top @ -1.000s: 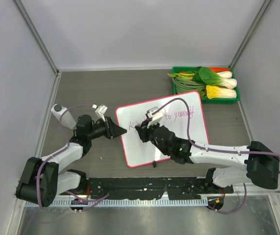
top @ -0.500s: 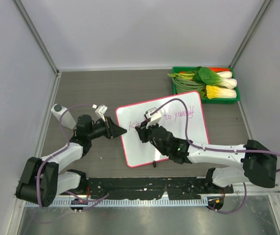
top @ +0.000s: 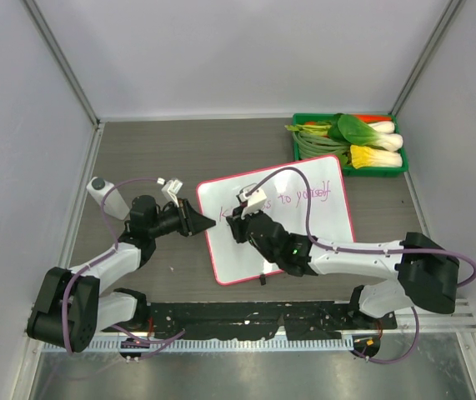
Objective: Write a sentence on the whiteboard
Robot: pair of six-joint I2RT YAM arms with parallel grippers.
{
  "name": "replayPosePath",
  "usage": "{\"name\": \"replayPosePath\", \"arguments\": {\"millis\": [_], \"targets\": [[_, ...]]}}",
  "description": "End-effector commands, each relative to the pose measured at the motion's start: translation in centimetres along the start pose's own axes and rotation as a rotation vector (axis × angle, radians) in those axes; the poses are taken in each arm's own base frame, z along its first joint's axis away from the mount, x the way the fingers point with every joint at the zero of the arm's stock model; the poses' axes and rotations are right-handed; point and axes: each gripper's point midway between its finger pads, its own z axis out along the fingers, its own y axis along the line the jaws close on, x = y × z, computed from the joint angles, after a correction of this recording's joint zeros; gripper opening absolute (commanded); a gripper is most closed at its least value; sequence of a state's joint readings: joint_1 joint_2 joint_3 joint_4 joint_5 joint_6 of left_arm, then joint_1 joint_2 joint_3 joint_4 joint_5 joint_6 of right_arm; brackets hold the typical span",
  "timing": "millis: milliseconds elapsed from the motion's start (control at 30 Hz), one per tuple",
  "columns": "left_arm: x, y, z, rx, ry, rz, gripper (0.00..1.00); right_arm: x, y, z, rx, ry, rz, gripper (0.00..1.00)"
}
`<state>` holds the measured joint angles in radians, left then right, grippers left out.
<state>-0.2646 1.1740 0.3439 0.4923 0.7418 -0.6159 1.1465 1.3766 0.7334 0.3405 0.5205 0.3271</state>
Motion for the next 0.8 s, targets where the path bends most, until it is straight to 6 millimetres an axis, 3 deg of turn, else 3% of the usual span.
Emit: {"name": "replayPosePath", "arguments": {"millis": [0, 767], "targets": [[1.2, 0.6, 0.2, -0.02, 0.043, 0.041, 0.0, -2.1, 1.0, 0.5, -0.001, -0.048, 0.028, 0.01], [1.1, 0.6, 0.2, -0.021, 0.043, 0.041, 0.0, 2.6, 0.8, -0.9, -0.058, 0.105, 0.008, 0.01]]}}
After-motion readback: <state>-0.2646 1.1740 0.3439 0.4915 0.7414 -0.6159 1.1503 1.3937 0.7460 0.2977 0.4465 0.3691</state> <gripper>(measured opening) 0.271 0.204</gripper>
